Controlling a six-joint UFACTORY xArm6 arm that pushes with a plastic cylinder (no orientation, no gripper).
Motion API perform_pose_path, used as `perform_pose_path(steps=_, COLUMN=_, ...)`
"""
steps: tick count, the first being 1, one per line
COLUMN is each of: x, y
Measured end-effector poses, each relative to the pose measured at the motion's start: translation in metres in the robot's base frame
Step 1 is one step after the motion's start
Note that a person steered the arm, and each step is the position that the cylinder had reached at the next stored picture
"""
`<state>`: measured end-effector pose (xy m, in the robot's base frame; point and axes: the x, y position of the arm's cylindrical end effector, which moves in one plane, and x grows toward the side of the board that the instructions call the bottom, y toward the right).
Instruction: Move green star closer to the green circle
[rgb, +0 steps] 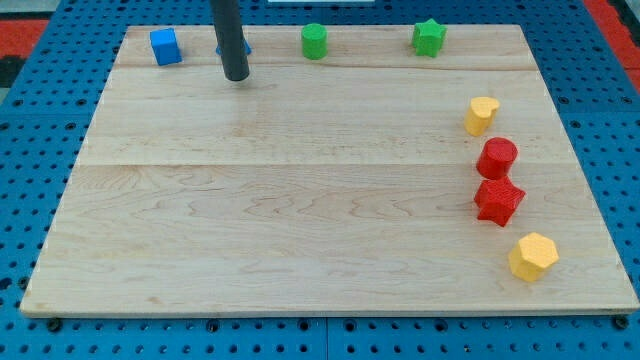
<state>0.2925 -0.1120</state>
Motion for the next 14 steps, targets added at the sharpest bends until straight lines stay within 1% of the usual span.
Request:
perform_pose_path(steps=2, x=0.000, y=0.000)
perform_pose_path(steps=3, x=0.026, y=0.037)
perform_pose_path(steps=4, x=0.066, y=0.115)
perform_pose_path(steps=5, x=0.029, y=0.212)
perform_pose_path(steps=6, x=-0.003, y=0.280)
perform_pose_path(steps=7, x=-0.003, y=0.314)
perform_pose_path(steps=8, x=-0.012, y=0.339)
perform_pose_path(steps=9, x=-0.042, y=0.337)
perform_pose_path(steps=10, x=-0.064, y=0.306)
perform_pose_path(steps=11, x=-0.081, y=0.260)
perform_pose_path(steps=12, x=-0.096, y=0.286)
perform_pose_path(steps=13, x=-0.101, y=0.301)
perform_pose_path(steps=14, x=-0.100, y=0.302)
